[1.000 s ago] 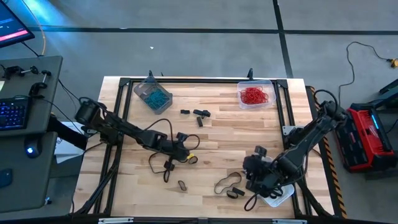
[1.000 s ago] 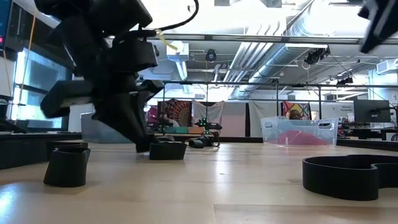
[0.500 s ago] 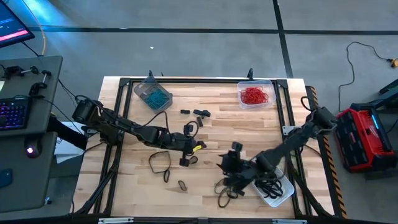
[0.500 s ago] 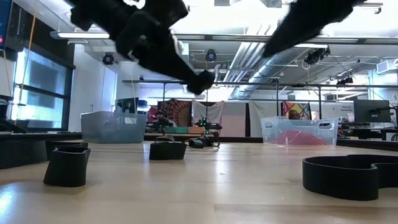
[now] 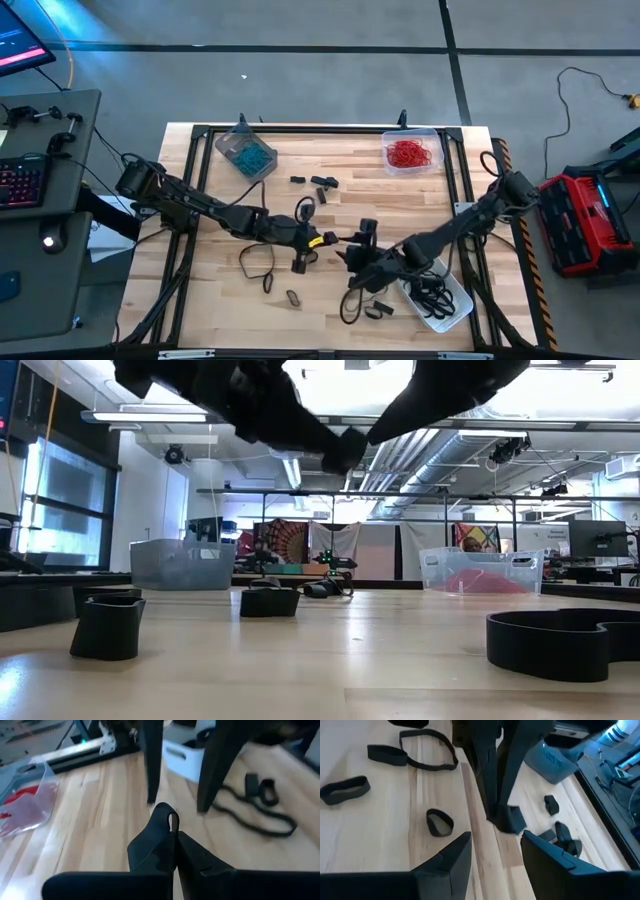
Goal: Sort rubber bands into baskets
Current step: Put the black rubber band into the white bin
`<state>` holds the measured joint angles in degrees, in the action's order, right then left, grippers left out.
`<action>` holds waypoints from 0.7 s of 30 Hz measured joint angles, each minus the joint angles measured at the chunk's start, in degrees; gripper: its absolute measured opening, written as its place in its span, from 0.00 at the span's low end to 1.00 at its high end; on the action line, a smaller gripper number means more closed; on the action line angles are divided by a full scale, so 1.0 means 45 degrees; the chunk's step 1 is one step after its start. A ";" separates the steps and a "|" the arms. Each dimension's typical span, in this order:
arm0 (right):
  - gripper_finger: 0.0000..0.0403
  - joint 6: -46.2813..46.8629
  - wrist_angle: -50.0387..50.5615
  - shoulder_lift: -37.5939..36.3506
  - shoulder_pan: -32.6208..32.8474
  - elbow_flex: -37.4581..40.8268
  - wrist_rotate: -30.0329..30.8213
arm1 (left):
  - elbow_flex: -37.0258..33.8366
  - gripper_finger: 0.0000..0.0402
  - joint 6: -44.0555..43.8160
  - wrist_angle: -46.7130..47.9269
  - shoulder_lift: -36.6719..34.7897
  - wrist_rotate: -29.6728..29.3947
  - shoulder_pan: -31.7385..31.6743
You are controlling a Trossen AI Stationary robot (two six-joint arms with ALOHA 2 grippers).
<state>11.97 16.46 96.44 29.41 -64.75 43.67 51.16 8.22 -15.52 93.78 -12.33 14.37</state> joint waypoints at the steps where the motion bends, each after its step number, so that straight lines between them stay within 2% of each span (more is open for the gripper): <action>1: 0.40 -0.0135 -0.0142 0.0000 -0.0044 0.0000 -0.0050 | 0.0000 0.00 -0.0062 -0.0186 0.0000 0.0098 0.0000; 8: 0.37 -0.0672 -0.0468 0.0000 -0.0236 0.0000 -0.0100 | 0.0000 0.00 -0.0144 -0.0581 0.0000 0.0382 -0.0005; 12: 0.24 -0.0919 -0.0815 0.0000 -0.0320 0.0000 -0.0143 | 0.0000 0.00 -0.0226 -0.0571 0.0000 0.0515 -0.0010; 16: 0.05 -0.1356 -0.1070 0.0000 -0.0309 0.0000 -0.0189 | 0.0000 0.00 -0.0254 -0.0596 0.0000 0.0496 -0.0010; 21: 0.03 -0.1344 -0.0828 0.0000 -0.0211 -0.0210 -0.0191 | 0.0000 0.02 -0.0445 -0.0478 0.0000 0.0284 -0.0010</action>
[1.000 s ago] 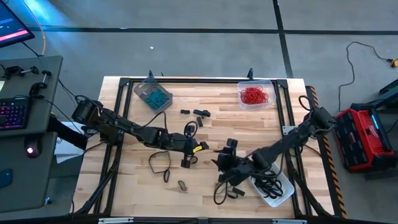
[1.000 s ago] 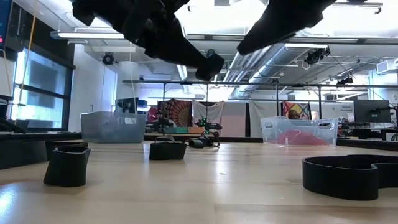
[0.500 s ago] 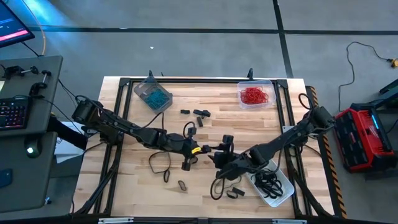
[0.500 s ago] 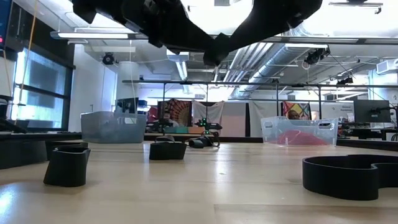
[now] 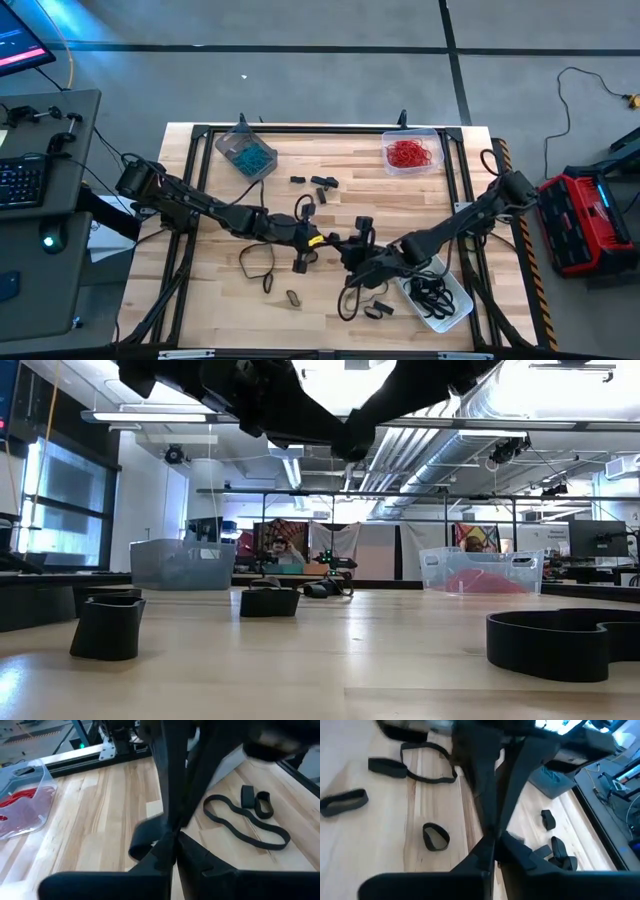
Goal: Sort rubber bands into baskets
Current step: Put the black rubber band into the white bin
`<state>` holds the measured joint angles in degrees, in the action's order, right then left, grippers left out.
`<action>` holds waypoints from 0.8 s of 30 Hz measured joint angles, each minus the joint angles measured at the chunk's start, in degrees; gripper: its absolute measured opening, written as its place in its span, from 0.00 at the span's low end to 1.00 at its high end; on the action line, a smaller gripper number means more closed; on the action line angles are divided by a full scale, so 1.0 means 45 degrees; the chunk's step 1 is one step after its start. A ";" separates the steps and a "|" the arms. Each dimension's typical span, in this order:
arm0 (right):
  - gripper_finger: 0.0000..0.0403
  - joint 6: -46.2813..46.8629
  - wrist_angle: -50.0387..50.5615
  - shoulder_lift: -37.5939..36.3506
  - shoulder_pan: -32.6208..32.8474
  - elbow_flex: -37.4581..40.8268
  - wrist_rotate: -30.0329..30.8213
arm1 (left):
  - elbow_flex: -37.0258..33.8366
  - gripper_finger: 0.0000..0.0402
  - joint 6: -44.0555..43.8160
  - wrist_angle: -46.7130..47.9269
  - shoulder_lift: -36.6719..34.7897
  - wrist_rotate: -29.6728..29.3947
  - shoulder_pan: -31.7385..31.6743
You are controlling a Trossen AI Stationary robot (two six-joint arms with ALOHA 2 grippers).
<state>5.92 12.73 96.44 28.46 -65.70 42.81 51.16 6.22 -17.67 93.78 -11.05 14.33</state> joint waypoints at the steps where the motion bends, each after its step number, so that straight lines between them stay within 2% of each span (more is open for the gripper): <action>1: 0.02 0.0134 0.0204 -0.0007 0.0056 -0.0150 0.0018 | 0.0000 0.04 0.0000 0.0097 -0.0005 -0.0010 0.0000; 5: 0.01 0.1242 0.2272 -0.0029 0.0521 -0.1078 0.0127 | -0.0005 0.11 0.0000 0.0642 -0.0008 0.0045 0.0041; 9: 0.01 0.3407 0.5162 -0.0034 0.1143 -0.2270 0.0032 | -0.0010 0.19 -0.0008 0.1287 -0.0053 0.0042 0.0171; 11: 0.01 0.4810 0.6720 -0.0034 0.1496 -0.2905 -0.0479 | -0.0010 0.23 -0.0005 0.1599 -0.0197 0.0039 0.0266; 18: 0.00 1.0447 1.1297 -0.0049 0.2992 -0.4404 -0.4315 | -0.0010 0.33 -0.0078 0.3312 -0.1363 0.0039 0.0697; 24: 0.00 1.4548 1.3404 -0.0053 0.3997 -0.4071 -0.7482 | -0.0010 0.34 -0.0713 0.5576 -0.2384 0.0029 0.1061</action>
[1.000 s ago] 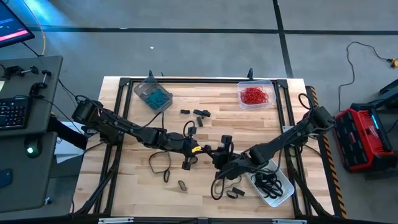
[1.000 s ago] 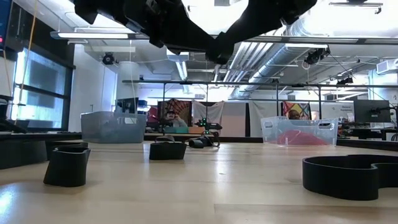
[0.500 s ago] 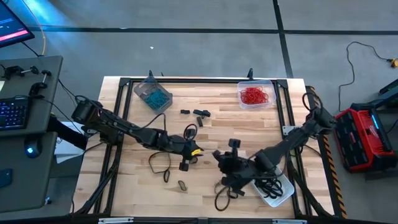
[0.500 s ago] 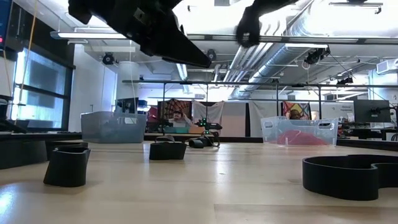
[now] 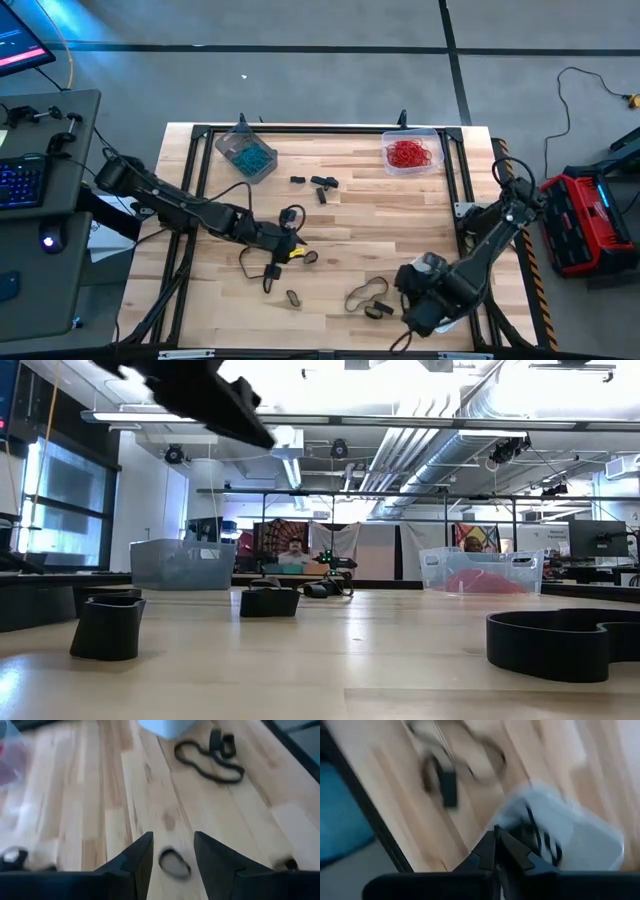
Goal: Sort rubber bands into baskets
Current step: Put the black rubber band into the white bin
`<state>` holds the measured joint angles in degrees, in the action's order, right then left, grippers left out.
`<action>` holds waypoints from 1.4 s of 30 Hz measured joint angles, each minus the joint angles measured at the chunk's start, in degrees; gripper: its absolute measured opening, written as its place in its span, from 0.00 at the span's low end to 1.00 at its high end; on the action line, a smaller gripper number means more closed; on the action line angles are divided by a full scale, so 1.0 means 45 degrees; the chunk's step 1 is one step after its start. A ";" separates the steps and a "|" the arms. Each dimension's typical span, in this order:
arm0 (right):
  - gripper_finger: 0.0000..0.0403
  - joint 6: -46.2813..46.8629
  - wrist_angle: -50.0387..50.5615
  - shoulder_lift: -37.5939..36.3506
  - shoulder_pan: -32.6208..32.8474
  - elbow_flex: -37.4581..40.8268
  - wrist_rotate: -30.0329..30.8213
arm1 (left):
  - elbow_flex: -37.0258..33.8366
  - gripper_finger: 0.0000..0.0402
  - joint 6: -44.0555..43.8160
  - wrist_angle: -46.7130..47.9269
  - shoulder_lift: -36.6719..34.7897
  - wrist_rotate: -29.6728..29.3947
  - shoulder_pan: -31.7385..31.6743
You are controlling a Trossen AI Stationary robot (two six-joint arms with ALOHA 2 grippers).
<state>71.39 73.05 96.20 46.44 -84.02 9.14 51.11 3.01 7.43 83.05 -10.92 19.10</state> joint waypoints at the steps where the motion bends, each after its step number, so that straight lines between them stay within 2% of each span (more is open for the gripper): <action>1: 0.00 0.0379 0.0150 0.0000 0.0108 0.0212 -0.0350 | 0.0000 0.34 -0.0152 0.0411 -0.0130 -0.0008 0.0065; 8: 0.00 0.0797 -0.0002 0.0005 0.0257 0.2559 -0.2833 | -0.0005 0.34 -0.1522 0.2484 -0.0540 -0.0032 0.0221; 15: 0.00 -0.0708 -0.1949 0.0005 -0.0477 0.4610 -0.4104 | -0.0751 0.34 -0.2863 0.3348 -0.0569 -0.0024 0.0275; 20: 0.03 -0.0993 -0.2108 0.0005 -0.0750 0.5116 -0.4827 | -0.1877 0.34 -0.3991 0.3666 -0.0589 0.0058 0.0546; 27: 0.28 -0.0978 -0.1514 0.0005 -0.0755 0.4325 -0.4520 | -0.2396 0.36 -0.5642 0.5299 -0.0594 -0.0323 0.0891; 31: 0.40 -0.0986 -0.1231 0.0005 -0.0735 0.3844 -0.3999 | -0.3028 0.37 -0.6624 0.5445 -0.0589 -0.0379 0.0836; 38: 0.44 -0.1317 -0.0930 0.0005 -0.0735 0.3216 -0.3504 | -0.3981 0.34 -0.7649 0.5008 -0.0608 -0.0392 0.0663; 42: 0.44 -0.1731 -0.0766 0.0005 -0.0632 0.2827 -0.2598 | -0.4317 0.20 -0.7014 0.4173 -0.0633 0.0139 0.0658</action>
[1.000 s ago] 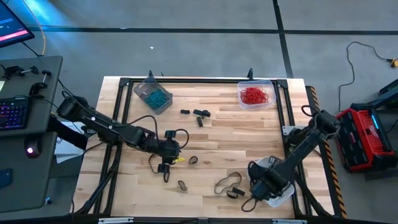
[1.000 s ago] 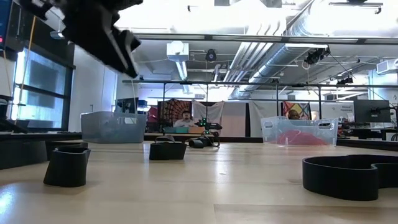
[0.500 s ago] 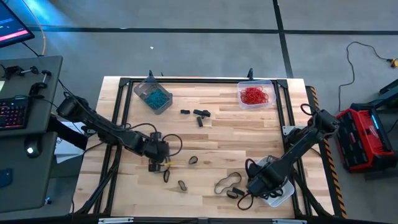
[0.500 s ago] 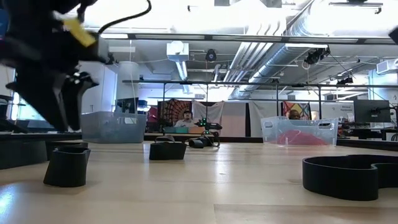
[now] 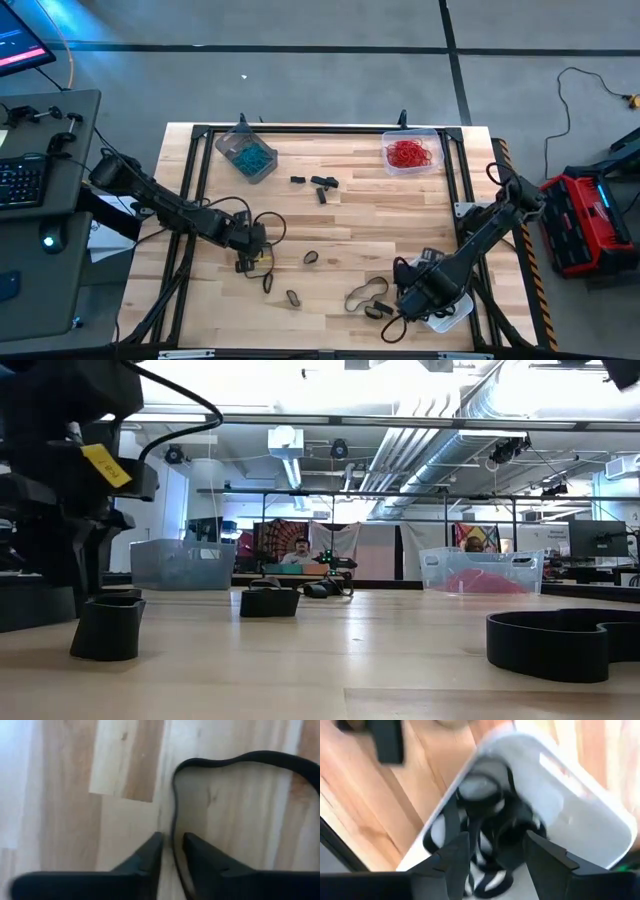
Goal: Sort rubber bands into baskets
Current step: Put the black rubber band into the white bin
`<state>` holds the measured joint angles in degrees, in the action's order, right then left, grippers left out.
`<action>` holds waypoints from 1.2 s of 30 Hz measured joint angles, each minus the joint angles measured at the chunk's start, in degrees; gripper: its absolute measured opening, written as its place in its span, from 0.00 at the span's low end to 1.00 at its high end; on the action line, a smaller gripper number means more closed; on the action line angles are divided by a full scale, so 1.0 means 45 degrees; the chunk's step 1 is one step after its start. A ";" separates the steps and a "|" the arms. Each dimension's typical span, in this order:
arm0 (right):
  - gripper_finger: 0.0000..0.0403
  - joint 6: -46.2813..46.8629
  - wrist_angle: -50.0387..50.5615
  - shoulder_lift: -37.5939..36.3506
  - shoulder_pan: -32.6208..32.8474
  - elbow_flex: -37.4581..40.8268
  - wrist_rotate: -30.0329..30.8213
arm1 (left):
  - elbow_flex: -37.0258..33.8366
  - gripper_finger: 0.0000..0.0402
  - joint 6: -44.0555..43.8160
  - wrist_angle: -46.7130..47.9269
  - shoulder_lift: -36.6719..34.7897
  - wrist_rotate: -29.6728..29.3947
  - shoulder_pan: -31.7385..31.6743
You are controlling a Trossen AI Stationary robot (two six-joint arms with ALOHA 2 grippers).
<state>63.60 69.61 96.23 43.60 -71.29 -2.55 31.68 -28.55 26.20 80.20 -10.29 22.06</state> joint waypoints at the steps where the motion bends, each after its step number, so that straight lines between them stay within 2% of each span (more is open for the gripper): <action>1: 0.44 -0.0166 -0.0040 0.0000 0.0079 -0.0128 0.0432 | 0.0014 0.15 0.0086 -0.0058 0.0005 0.0102 0.0000; 2: 0.44 -0.0289 -0.0077 0.0000 0.0176 -0.0240 0.0834 | 0.0014 0.08 0.0167 -0.0111 0.0005 0.0131 0.0005; 4: 0.44 -0.0472 -0.0175 0.0000 0.0367 -0.0398 0.1637 | 0.0015 0.03 0.0223 -0.0174 -0.0049 0.0095 0.0015; 9: 0.44 -0.1349 -0.1564 0.0000 0.0596 -0.0431 0.3770 | 0.0212 0.01 0.0505 -0.0700 -0.0351 -0.0388 0.0005; 11: 0.42 -0.2279 -0.2515 0.0000 0.0486 -0.0431 0.4657 | 0.0461 0.01 0.0708 -0.1301 -0.0646 -0.0705 -0.0032; 16: 0.35 -0.4850 -0.4629 0.0000 -0.0188 -0.0431 0.5804 | 0.0774 0.00 0.1393 -0.2926 -0.1163 -0.0828 -0.0252; 22: 0.29 -0.8036 -0.6901 0.0000 -0.1645 -0.0341 0.5941 | 0.1086 0.00 0.2818 -0.4713 -0.1313 -0.1129 -0.0534; 26: 0.28 -1.0044 -0.9402 0.0005 -0.2758 0.0527 0.5077 | 0.1155 0.00 0.3646 -0.5740 -0.1320 -0.1183 -0.0683; 30: 0.28 -1.1266 -1.2539 0.0009 -0.3798 0.1991 0.4147 | 0.1151 0.00 0.4216 -0.6721 -0.1326 -0.1183 -0.0834; 36: 0.29 -1.1729 -1.7173 0.0015 -0.4967 0.4024 0.4399 | 0.1151 0.00 0.4746 -0.7692 -0.1326 -0.1166 -0.1157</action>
<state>10.82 -7.67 96.29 21.25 -53.18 17.25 36.86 -7.20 -8.41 74.24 -15.54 16.86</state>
